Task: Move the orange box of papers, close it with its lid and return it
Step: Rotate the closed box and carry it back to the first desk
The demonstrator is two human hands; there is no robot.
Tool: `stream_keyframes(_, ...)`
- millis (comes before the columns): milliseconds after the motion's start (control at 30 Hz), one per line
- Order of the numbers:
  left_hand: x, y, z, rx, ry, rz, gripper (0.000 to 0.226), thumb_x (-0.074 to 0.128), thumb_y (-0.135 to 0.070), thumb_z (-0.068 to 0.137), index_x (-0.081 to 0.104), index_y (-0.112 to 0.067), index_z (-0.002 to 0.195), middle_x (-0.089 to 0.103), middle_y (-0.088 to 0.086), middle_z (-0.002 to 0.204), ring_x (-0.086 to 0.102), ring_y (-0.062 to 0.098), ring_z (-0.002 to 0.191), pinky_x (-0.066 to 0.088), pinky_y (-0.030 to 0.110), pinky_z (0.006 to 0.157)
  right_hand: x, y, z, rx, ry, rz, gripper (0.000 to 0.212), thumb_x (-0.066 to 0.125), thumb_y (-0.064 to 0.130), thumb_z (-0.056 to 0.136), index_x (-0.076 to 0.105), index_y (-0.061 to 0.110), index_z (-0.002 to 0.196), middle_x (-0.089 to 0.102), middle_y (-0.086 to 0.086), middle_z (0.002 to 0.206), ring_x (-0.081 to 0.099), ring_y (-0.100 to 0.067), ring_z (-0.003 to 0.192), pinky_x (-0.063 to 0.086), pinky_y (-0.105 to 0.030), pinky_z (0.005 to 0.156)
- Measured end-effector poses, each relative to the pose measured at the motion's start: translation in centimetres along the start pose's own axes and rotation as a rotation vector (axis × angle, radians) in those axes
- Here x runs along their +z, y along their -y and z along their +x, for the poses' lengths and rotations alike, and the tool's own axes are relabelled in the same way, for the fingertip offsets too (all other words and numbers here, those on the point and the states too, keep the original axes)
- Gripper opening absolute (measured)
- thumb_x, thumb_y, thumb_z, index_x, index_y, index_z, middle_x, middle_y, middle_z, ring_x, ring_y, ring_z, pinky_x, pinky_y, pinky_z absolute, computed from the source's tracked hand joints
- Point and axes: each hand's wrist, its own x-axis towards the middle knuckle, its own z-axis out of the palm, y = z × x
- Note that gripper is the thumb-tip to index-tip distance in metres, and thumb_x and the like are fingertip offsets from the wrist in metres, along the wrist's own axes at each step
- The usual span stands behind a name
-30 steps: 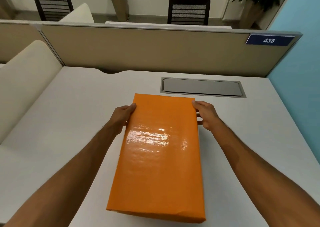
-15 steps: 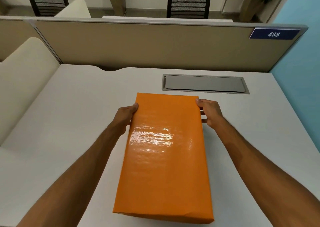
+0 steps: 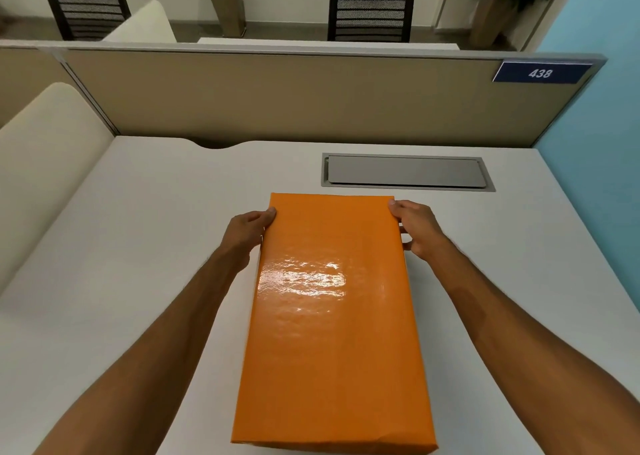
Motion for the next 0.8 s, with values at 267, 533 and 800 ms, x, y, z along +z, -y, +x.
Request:
stream_keyframes(267, 0.1, 0.1, 0.0, 0.011, -0.027, -0.009, 0.052, 0.06, -0.039, 0.095, 0.06, -0.002, 0.131, 0.063, 0.007, 0.117, 0.06, 0.028, 0.109, 0.049, 0.043, 0.094, 0.2, -0.3, 0.0, -0.01, -0.018, -0.016, 0.038, 0.054, 0.042, 0.098, 0.058, 0.019, 0.128, 0.065, -0.005, 0.116, 0.062, -0.029, 0.104, 0.051, -0.052, 0.083)
stream_keyframes(533, 0.1, -0.3, -1.0, 0.039, -0.008, 0.039, 0.05, 0.057, -0.038, 0.097, 0.059, -0.003, 0.133, 0.063, 0.008, 0.124, 0.059, 0.028, 0.112, 0.046, 0.041, 0.089, 0.1, -0.5, -1.0, -0.087, -0.048, -0.105, 0.047, 0.052, 0.046, 0.097, 0.056, 0.017, 0.133, 0.063, -0.009, 0.126, 0.061, -0.028, 0.107, 0.051, -0.047, 0.081)
stream_keyframes(800, -1.2, 1.1, -3.9, 0.099, 0.033, 0.09, 0.052, 0.06, -0.027, 0.097, 0.048, -0.008, 0.143, 0.058, 0.013, 0.139, 0.057, 0.031, 0.124, 0.047, 0.05, 0.104, -0.7, -3.4, -4.7, -0.144, -0.103, -0.157, 0.047, 0.056, 0.041, 0.097, 0.053, 0.018, 0.137, 0.06, -0.009, 0.132, 0.061, -0.028, 0.11, 0.055, -0.049, 0.088)
